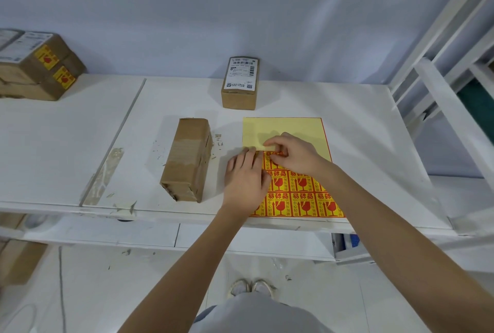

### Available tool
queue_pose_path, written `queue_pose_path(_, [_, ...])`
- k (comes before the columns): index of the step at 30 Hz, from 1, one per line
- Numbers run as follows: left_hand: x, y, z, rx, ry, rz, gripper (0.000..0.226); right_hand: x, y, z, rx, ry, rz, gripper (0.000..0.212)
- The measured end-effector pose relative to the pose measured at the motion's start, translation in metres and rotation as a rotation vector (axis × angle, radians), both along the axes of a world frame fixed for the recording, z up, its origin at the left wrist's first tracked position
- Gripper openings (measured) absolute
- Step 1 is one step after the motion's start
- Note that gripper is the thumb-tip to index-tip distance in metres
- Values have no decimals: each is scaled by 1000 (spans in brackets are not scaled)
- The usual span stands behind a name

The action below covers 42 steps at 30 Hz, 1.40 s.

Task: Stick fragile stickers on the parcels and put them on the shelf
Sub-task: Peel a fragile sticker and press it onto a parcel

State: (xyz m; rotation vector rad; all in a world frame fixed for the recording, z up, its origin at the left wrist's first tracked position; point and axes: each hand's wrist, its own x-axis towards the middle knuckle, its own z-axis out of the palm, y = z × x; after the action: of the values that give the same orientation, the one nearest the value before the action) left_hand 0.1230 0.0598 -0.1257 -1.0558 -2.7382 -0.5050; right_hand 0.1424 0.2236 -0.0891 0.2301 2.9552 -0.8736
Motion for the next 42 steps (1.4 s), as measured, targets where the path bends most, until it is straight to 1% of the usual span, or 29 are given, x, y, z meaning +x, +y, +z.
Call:
queue_pose_path(2, [0,0,-1,-3,0,4,48,1,-1,-1,14,5,9,30])
queue_pose_path(8, [0,0,-1,-19,-20,8,52,8,-2,-3,1,66,-10,22])
queue_pose_path(12, [1,-1,-1,-17,-39,8,53,9,-3,-1,24,90,14,20])
queue_pose_path(24, [2,-1,2,-19,-35,9,51,23,-6,-14,-12,342,4,9])
queue_pose_path(29, [2,-1,3,-18,-36,10,49,28,-5,-10,-129,322,-53,6])
queue_pose_path(34, [2,-1,3,-35,-53,8,51,32,1,-2,-264,299,-26,5])
queue_pose_path(42, [2,-1,5,-54,-72,1,53,43,7,15,-330,278,-78,7])
